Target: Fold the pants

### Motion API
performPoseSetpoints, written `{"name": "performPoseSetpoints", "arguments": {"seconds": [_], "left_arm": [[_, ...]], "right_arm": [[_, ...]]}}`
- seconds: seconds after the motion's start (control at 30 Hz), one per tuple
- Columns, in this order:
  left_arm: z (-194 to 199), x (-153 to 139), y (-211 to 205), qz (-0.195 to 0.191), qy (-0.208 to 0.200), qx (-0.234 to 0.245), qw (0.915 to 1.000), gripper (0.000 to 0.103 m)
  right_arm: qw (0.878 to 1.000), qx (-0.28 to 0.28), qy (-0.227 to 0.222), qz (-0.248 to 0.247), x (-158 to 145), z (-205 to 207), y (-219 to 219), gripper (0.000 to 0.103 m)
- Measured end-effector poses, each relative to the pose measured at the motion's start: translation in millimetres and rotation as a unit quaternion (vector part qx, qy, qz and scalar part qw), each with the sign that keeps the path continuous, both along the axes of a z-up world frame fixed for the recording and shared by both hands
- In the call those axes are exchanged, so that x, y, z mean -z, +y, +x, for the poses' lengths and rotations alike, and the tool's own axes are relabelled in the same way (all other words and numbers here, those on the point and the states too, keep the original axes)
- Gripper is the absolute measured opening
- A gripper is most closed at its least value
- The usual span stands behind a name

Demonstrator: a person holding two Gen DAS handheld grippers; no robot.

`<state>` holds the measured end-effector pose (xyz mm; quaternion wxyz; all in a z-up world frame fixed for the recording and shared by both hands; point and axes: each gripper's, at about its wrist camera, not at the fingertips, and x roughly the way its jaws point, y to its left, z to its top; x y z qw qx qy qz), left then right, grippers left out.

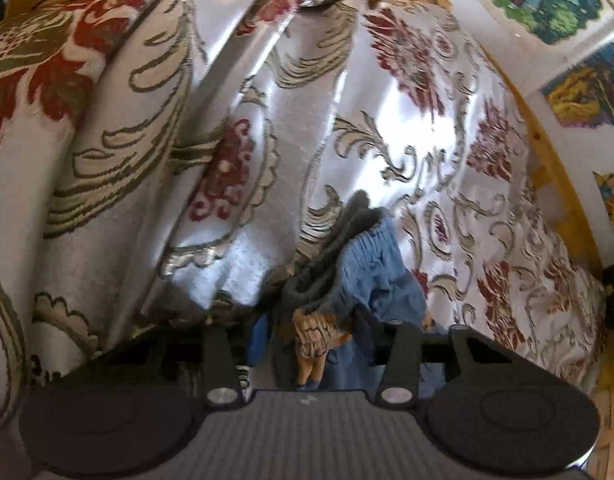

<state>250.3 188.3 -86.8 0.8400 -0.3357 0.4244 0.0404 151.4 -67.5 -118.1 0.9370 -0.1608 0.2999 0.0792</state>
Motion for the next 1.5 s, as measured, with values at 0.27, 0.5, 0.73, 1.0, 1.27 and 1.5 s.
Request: {"name": "performPoseSetpoints", "arguments": {"seconds": [0.27,0.5,0.73,1.0,1.27,1.5], "left_arm": [[1.3,-13.4,-19.5,0.055,-0.02,0.033,0.9977,0.018],[-17.2,-49.0,-51.1,0.134,-0.096,0.087,0.9824,0.017],[-56.5,-87.7,-113.1,0.245,-0.192,0.17,0.935,0.017],[-113.8,-97.1,-237.8,0.382,-0.268,0.282,0.8381,0.017],[-148.7,-51.5,-349.1,0.451,-0.264,0.389,0.7586,0.018],[-160.7,-9.1,-409.3,0.494,-0.241,0.429,0.7168,0.018]], "right_arm": [[1.0,-0.001,-0.008,0.007,-4.5,-1.7,-2.1,0.102],[0.999,-0.011,-0.041,0.027,-43.7,-10.6,-25.5,0.102],[0.993,0.002,0.002,0.119,-73.7,-14.0,-101.4,0.102],[0.982,0.027,0.053,0.178,-86.2,-11.1,-190.1,0.102],[0.923,0.16,0.063,0.344,-76.3,-7.1,-287.6,0.102],[0.837,0.125,0.11,0.521,-52.9,1.5,-319.2,0.094]]}}
